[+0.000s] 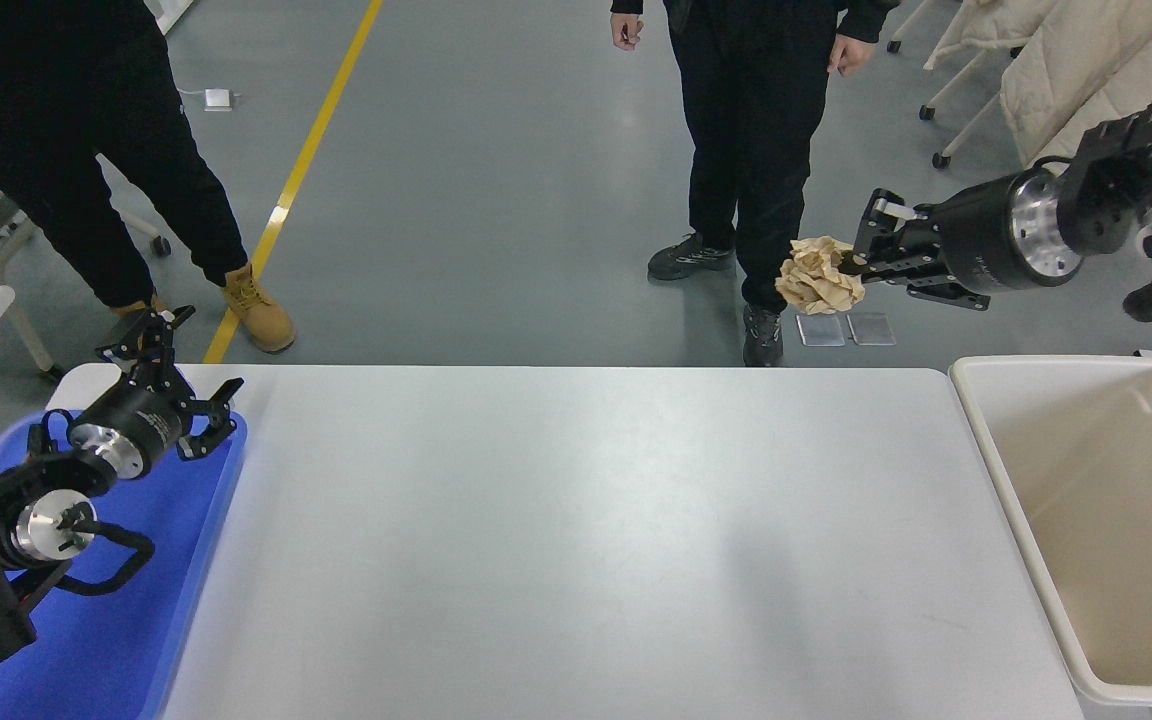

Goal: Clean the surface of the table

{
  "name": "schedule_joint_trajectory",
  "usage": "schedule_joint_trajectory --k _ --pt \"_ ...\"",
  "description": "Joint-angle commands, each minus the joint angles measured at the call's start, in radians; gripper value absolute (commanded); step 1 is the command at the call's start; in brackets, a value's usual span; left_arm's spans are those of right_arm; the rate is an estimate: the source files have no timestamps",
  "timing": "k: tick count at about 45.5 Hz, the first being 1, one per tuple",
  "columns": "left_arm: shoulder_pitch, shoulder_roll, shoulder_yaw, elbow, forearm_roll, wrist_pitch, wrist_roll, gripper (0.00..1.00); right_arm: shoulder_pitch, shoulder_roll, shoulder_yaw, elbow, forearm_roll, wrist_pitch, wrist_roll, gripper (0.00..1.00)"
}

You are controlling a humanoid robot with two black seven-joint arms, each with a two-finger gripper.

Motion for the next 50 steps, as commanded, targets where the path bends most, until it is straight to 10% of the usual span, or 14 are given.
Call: schedule_joint_trajectory --k 1,50 --pt "-0.001 0.000 0.000 0.000 0.000 0.000 0.000 1.00 0.116 -0.090 -0.017 0.013 -0.009 0.109 -0.025 0.00" --pt "0.001 0.000 0.001 0.000 0.000 0.000 0.000 1.00 -0.462 -0.136 0.015 -0.553 -0.087 -0.072 0.021 0.00"
